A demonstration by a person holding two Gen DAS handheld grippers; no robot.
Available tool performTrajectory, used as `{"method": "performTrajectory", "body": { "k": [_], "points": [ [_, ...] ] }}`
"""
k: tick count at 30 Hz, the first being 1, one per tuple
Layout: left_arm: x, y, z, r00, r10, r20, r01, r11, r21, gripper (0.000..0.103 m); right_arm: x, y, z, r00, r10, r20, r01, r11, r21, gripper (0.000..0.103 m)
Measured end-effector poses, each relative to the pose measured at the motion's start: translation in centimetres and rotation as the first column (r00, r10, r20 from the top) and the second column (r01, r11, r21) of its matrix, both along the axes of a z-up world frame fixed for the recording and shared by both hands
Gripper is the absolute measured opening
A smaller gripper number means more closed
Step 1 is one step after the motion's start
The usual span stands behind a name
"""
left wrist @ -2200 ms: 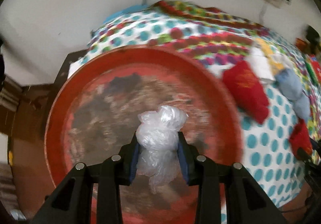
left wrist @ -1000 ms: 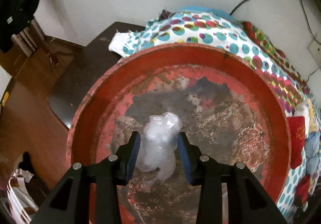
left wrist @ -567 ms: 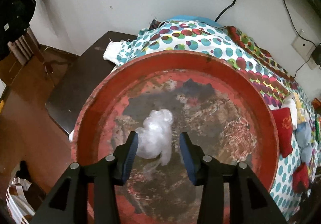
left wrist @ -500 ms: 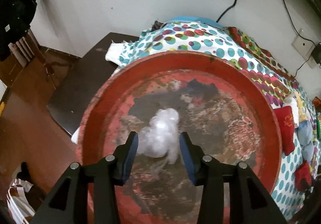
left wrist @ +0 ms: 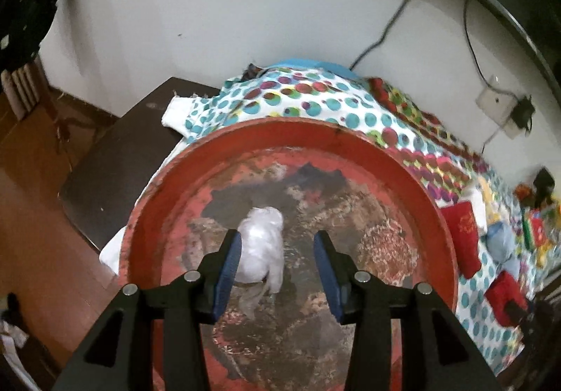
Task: Organize objects
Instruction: 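Carry the red sock into the red tray and open the right tool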
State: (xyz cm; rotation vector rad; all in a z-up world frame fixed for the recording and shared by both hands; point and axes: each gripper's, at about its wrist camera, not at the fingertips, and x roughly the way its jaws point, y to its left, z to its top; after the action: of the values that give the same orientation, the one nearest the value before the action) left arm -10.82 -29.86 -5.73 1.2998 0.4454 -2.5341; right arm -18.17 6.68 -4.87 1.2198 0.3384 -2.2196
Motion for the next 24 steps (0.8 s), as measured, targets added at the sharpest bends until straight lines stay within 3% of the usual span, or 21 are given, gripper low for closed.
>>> {"method": "performTrajectory", "body": {
  "k": [3, 10, 13, 18, 24],
  "points": [
    [-0.3, 0.8, -0.3, 1.0, -0.008, 0.01, 0.008, 0.999, -0.039, 0.044, 0.0, -0.7, 0.5, 1.0, 0.009, -0.017, -0.008, 1.0, 0.004, 0.03],
    [-0.4, 0.5, -0.5, 1.0, -0.013, 0.023, 0.014, 0.999, -0.042, 0.044, -0.3, -3.5, 2.2, 0.997, 0.06, -0.04, -0.06, 0.998, -0.012, 0.03],
    [0.0, -0.5, -0.5, 0.999, 0.019, 0.035, -0.018, 0.998, -0.054, 0.044, -0.5, -6.5, 3.3, 0.993, 0.109, -0.052, -0.111, 0.993, -0.038, 0.03],
    [0.8, -2.4, -0.6, 0.99, 0.121, 0.079, -0.109, 0.984, -0.139, 0.044, -0.7, -12.9, 3.9, 0.978, 0.205, -0.048, -0.209, 0.974, -0.087, 0.03],
    [1.6, -4.3, -0.7, 0.977, 0.193, 0.093, -0.178, 0.973, -0.148, 0.044, -1.8, -20.9, 2.1, 0.96, 0.278, 0.038, -0.272, 0.955, -0.121, 0.03]
  ]
}}
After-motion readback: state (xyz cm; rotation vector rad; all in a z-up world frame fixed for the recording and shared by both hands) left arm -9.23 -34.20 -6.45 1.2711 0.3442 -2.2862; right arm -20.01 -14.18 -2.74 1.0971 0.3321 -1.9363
